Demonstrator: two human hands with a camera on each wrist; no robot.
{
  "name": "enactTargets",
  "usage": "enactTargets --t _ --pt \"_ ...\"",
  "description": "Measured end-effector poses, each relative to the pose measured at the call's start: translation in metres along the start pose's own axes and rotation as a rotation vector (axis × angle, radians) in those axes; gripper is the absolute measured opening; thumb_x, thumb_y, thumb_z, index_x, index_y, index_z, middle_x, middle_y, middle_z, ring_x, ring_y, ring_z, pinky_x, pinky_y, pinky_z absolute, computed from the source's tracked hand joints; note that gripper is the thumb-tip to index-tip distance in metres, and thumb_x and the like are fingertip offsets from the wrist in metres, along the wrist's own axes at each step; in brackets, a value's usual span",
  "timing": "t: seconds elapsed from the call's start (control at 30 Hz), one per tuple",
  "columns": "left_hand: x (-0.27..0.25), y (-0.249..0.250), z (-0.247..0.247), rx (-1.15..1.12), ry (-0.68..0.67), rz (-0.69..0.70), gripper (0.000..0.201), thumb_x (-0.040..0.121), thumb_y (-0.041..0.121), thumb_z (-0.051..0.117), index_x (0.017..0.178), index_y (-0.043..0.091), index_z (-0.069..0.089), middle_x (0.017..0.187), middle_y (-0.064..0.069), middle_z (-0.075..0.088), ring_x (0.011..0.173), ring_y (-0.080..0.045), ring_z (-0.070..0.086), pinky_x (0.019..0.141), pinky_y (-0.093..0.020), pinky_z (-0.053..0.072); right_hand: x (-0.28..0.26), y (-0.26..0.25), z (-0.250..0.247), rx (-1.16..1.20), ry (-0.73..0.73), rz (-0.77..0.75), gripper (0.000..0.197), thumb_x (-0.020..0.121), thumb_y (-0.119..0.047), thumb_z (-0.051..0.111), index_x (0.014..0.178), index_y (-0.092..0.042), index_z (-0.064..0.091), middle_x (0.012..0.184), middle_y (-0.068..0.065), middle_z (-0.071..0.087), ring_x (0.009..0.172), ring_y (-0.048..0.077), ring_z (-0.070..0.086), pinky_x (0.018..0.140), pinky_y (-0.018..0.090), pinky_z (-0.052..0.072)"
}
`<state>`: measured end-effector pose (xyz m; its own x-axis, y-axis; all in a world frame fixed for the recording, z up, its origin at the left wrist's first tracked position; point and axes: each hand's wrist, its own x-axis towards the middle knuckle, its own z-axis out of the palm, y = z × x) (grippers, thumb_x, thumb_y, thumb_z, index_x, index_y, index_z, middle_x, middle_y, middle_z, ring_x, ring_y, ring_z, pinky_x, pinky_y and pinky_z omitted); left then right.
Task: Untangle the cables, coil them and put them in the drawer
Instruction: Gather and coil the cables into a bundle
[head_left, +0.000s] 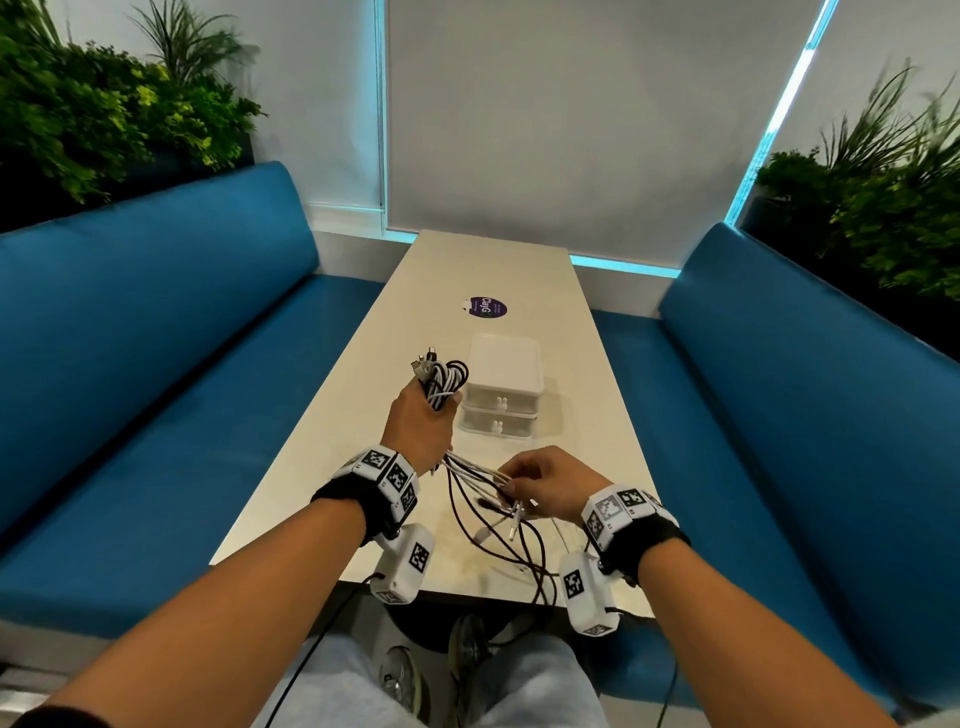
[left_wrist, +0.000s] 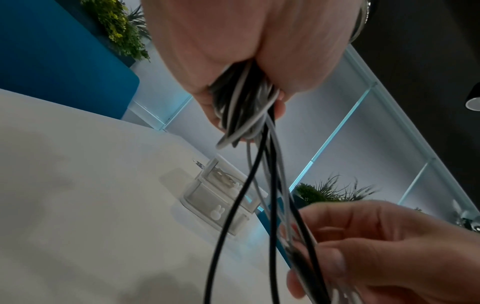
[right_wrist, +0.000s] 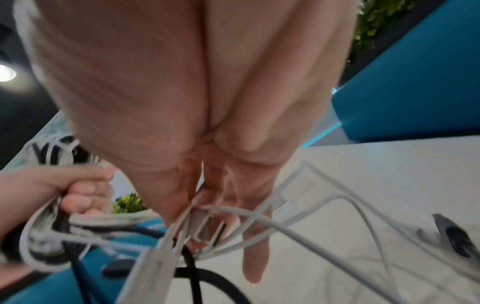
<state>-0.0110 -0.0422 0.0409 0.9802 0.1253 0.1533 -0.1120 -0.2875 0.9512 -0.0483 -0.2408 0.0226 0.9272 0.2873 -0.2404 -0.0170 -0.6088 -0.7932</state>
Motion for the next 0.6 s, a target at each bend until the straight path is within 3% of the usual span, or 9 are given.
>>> enactTargets --t 0.1,0.17,0.23,0.3,0.37,0.47,0.53,0.6 --pt "-0.002 0.004 0.005 0.025 -0.025 0.040 0.009 0.095 0.023 0.058 0.103 0.024 0.056 0.085 -0.008 0.067 0.070 -0.031 0.063 0.071 -0.043 0.058 0.003 -0.006 0.001 -0.256 0.080 -0.017 0.016 0.083 -0.014 0.061 0.096 -0.022 0.064 0.098 -0.001 0.066 0.086 0.020 0.065 0.080 0.038 0.059" --pt "-0.004 0.009 0.008 0.041 -0.040 0.073 0.010 0.095 0.020 0.057 0.105 0.021 0.057 0.092 -0.003 0.068 0.081 -0.030 0.064 0.079 -0.041 0.056 0.003 -0.010 0.003 -0.379 0.113 0.016 0.018 0.079 -0.015 0.063 0.096 -0.022 0.061 0.099 -0.001 0.063 0.086 0.021 0.064 0.076 0.037 0.058" --pt "-0.005 0.012 0.009 0.037 -0.047 0.102 0.010 0.096 0.016 0.057 0.106 0.016 0.057 0.092 0.002 0.065 0.083 -0.025 0.062 0.079 -0.032 0.051 0.003 -0.008 0.003 -0.378 0.111 0.075 0.014 0.081 -0.019 0.063 0.095 -0.019 0.059 0.097 0.002 0.064 0.082 0.022 0.067 0.072 0.037 0.060" --pt "-0.007 0.012 0.007 0.028 -0.044 0.101 0.010 0.096 0.016 0.057 0.106 0.016 0.056 0.089 0.005 0.063 0.081 -0.021 0.060 0.078 -0.029 0.049 0.003 -0.006 0.005 -0.415 0.076 0.138 0.013 0.084 -0.025 0.060 0.095 -0.021 0.056 0.093 0.001 0.068 0.078 0.020 0.070 0.075 0.039 0.060" --pt "-0.006 0.012 0.008 0.027 -0.036 0.088 0.012 0.095 0.019 0.058 0.107 0.019 0.057 0.089 0.004 0.064 0.081 -0.025 0.063 0.079 -0.037 0.055 0.003 -0.007 0.008 -0.398 0.078 0.182 0.014 0.085 -0.026 0.058 0.097 -0.021 0.052 0.092 0.003 0.069 0.076 0.021 0.071 0.072 0.037 0.060" --pt "-0.006 0.014 0.013 0.030 -0.023 0.053 0.017 0.093 0.025 0.059 0.109 0.026 0.056 0.096 -0.001 0.068 0.077 -0.030 0.067 0.072 -0.048 0.059 0.006 -0.006 0.013 -0.481 0.133 0.175 0.011 0.084 -0.021 0.057 0.095 -0.019 0.055 0.096 0.006 0.066 0.087 0.026 0.066 0.068 0.031 0.052" --pt "-0.004 0.019 0.013 0.013 0.004 0.054 0.019 0.093 0.026 0.060 0.111 0.025 0.056 0.097 -0.003 0.069 0.078 -0.032 0.067 0.071 -0.049 0.059 0.008 -0.004 0.014 -0.482 0.172 0.173 0.007 0.085 -0.017 0.056 0.092 -0.020 0.056 0.097 0.008 0.066 0.089 0.028 0.064 0.071 0.031 0.051" --pt "-0.001 0.024 0.010 -0.013 0.035 0.055 0.020 0.094 0.024 0.060 0.114 0.021 0.057 0.096 -0.005 0.069 0.078 -0.032 0.067 0.074 -0.048 0.059 0.007 -0.003 0.012 -0.411 0.208 0.190 0.012 0.089 -0.025 0.058 0.098 -0.022 0.051 0.098 0.008 0.064 0.083 0.028 0.066 0.074 0.037 0.057"
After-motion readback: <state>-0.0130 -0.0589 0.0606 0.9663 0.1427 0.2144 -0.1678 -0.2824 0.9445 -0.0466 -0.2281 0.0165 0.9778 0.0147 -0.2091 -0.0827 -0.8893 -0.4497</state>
